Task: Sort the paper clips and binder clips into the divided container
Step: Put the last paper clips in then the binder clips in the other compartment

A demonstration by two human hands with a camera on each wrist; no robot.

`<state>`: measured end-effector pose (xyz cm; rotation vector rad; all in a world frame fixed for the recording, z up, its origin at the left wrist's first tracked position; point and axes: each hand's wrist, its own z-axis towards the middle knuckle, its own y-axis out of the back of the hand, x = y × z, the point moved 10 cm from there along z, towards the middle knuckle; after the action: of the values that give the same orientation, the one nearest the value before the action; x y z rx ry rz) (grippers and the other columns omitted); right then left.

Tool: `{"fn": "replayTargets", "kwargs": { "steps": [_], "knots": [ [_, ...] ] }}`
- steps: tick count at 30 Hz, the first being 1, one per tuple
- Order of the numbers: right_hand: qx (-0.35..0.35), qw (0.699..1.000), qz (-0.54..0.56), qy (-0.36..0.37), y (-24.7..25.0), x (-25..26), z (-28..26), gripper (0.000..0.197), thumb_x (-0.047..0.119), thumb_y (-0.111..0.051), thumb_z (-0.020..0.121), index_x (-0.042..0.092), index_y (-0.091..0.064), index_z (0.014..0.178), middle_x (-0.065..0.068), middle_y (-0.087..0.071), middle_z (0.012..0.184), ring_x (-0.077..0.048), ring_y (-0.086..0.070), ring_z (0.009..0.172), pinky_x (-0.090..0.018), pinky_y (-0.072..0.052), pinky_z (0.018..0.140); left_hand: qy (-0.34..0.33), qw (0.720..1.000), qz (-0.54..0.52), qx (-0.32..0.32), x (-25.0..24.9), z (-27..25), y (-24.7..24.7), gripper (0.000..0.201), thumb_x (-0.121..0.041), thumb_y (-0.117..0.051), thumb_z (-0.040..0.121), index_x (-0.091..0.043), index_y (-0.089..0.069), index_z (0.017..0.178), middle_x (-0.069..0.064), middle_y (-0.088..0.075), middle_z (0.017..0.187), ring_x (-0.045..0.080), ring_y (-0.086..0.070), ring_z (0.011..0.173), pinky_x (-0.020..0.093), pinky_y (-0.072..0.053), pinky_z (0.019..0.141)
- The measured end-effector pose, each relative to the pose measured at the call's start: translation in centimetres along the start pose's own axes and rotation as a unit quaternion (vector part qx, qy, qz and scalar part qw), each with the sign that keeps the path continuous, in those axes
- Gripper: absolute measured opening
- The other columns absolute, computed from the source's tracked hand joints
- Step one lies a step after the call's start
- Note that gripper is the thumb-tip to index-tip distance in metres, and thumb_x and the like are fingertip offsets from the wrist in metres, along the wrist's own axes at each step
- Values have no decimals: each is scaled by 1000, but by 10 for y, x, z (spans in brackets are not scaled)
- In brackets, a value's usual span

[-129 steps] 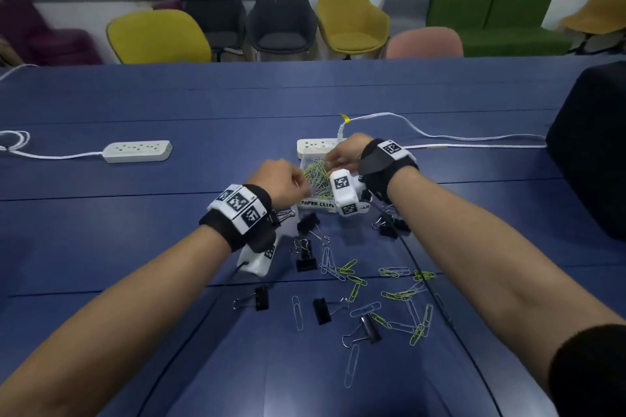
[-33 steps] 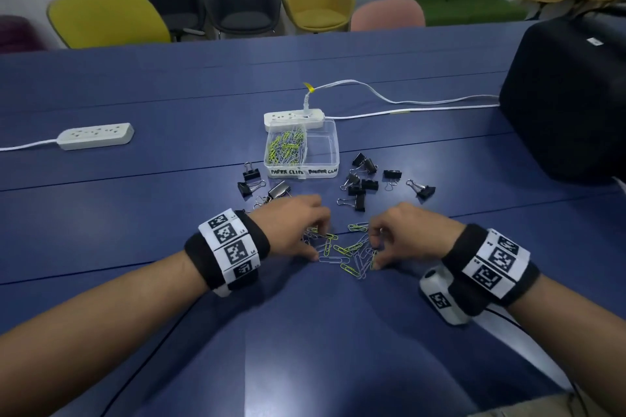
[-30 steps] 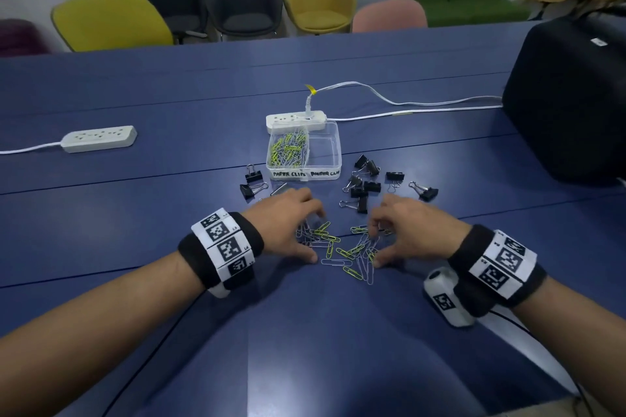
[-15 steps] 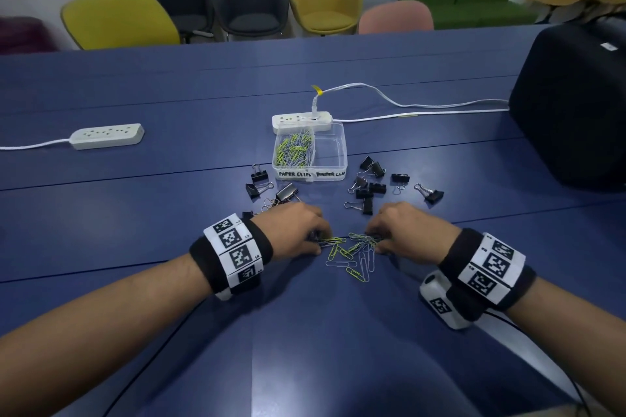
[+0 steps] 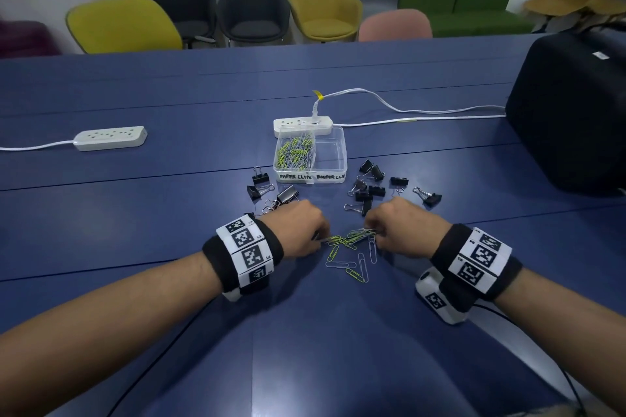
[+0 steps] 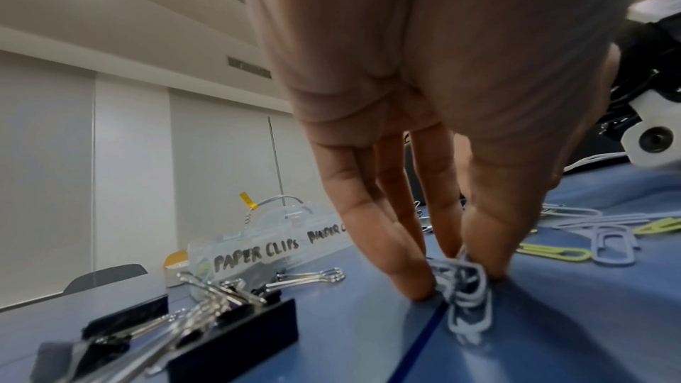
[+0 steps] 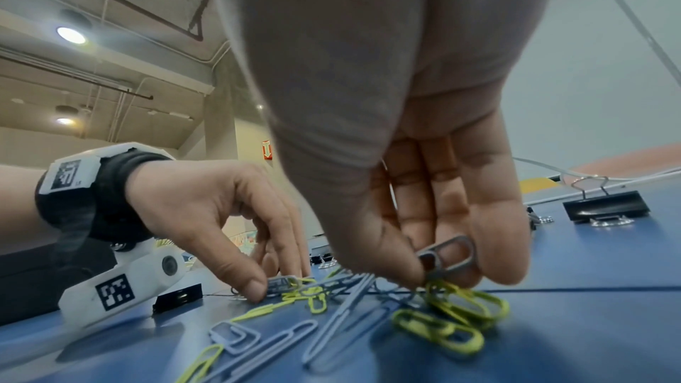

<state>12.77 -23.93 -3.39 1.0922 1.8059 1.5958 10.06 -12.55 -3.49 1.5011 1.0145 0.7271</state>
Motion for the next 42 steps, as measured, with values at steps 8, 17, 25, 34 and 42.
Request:
{"fn": "replayTargets", "kwargs": {
  "steps": [8,17,25,34,42],
  "knots": [
    [-37,993,112,-30,17,-17,-1,16,11,-65,73,21,-71,85,12,-60,67,-9,-57,68,-21,-51,67,10,996,-89,-16,4,3,6,15,-17,-65,79,-22,-72,91,-3,-72,90,16,-66,84,30,-54,79],
    [-90,963,251,-43,58,-28,9,15,7,-73,71,18,-72,81,-2,-72,70,-9,-61,56,-23,-55,66,57,972,-224,-41,36,3,32,10,-17,-74,77,-19,-74,86,-7,-73,77,6,-67,71,17,-52,68],
    [-94,946,304,-62,69,-18,40,14,3,-68,71,15,-70,78,-9,-71,67,-10,-58,46,-20,-51,50,200,938,-250,-131,134,40,93,11,-18,-81,73,-23,-75,80,-9,-72,72,3,-63,62,16,-51,66],
    [-109,920,355,-123,99,-10,117,13,-2,-69,73,-1,-71,85,-12,-68,65,-12,-62,44,-23,-56,49,261,915,-260,-161,169,59,71,9,-18,-74,81,-16,-77,89,4,-75,84,17,-69,78,35,-59,83],
    [-73,951,257,-158,105,8,176,25,14,-71,72,14,-53,55,-1,-56,59,-16,-53,53,-19,-41,41,237,944,-169,-155,145,6,71,7,-33,-64,84,-29,-69,85,-8,-68,82,16,-66,86,33,-55,83]
  ]
}}
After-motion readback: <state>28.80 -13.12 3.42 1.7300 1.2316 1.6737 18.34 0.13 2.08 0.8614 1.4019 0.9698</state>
